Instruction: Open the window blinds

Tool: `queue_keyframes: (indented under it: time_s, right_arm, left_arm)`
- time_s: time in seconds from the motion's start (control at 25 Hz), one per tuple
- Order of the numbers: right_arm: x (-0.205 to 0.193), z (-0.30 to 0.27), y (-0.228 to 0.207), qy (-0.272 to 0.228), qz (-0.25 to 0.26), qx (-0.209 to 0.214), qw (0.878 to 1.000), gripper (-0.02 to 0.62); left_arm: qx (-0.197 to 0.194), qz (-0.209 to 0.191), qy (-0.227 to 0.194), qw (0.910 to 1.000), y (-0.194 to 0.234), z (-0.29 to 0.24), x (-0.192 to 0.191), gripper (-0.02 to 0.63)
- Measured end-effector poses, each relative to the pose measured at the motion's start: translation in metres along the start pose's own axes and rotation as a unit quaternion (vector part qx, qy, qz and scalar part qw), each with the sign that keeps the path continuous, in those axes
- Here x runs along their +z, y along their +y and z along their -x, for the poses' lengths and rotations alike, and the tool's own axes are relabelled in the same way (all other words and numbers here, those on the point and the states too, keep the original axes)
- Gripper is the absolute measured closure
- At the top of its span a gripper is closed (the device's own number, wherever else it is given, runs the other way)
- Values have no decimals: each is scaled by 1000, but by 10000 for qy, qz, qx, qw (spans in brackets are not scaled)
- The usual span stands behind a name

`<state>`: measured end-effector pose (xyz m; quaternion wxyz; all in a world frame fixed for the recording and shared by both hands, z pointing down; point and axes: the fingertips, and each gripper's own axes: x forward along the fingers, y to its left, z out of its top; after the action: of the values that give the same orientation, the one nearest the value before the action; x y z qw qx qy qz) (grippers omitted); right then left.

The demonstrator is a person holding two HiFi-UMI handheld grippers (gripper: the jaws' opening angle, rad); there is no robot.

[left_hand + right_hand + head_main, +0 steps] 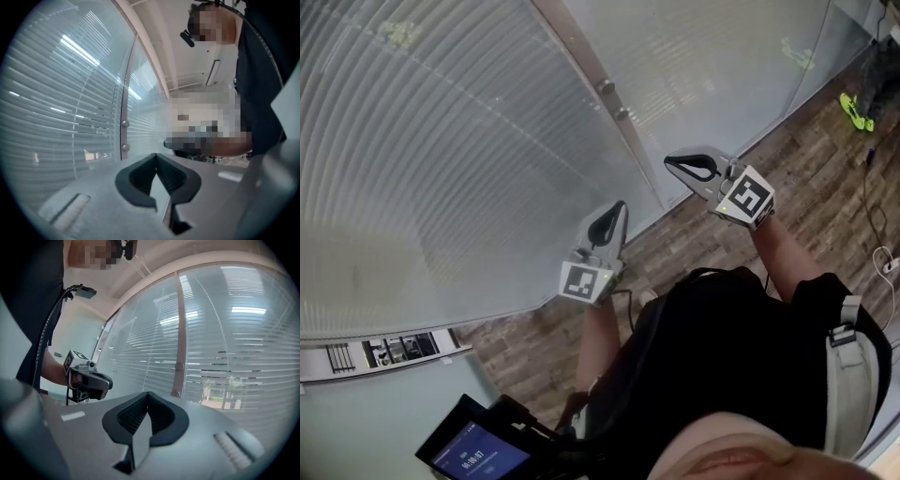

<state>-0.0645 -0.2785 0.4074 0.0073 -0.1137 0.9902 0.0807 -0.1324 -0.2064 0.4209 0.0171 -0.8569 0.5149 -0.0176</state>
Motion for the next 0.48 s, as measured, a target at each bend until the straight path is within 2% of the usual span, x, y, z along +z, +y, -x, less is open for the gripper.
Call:
queue_keyframes:
  time_s: [0.16,0.48]
  right_arm:
    - [1,-19,2,66,-60,-311,9995,591]
    - [8,-16,18,216,-8,-759,9969,591]
  left_arm:
    - [-218,92,-1,9997,26,6,-2,603]
    - [-526,190,-99,9984,33,20,1,603]
